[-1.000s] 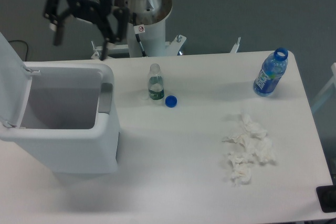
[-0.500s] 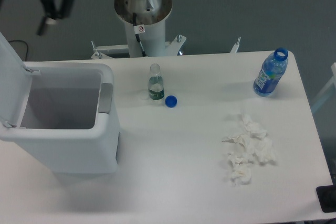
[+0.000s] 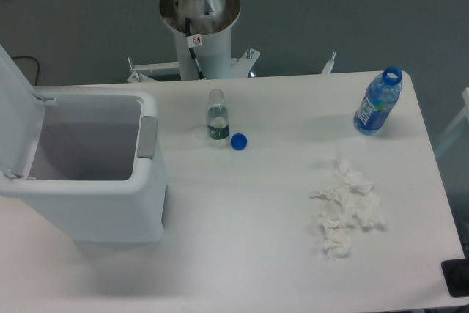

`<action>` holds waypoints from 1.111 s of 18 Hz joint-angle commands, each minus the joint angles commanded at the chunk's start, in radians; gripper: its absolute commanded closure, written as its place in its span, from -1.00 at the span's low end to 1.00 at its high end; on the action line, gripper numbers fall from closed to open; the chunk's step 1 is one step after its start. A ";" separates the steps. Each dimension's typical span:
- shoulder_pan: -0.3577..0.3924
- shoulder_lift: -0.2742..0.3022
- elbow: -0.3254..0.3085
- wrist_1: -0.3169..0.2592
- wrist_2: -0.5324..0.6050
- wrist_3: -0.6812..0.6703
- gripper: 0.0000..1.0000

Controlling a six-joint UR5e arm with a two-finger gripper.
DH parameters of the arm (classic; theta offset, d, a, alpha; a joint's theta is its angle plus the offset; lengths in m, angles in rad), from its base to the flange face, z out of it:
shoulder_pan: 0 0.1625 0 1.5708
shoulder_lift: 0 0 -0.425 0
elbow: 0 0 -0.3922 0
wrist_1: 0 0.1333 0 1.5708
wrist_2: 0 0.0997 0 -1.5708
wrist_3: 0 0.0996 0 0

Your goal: Close the trash can

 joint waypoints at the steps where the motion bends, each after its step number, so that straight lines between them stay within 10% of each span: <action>1: -0.015 -0.020 0.006 0.012 0.000 0.000 -1.00; 20: -0.081 -0.121 0.026 0.058 0.015 0.000 -1.00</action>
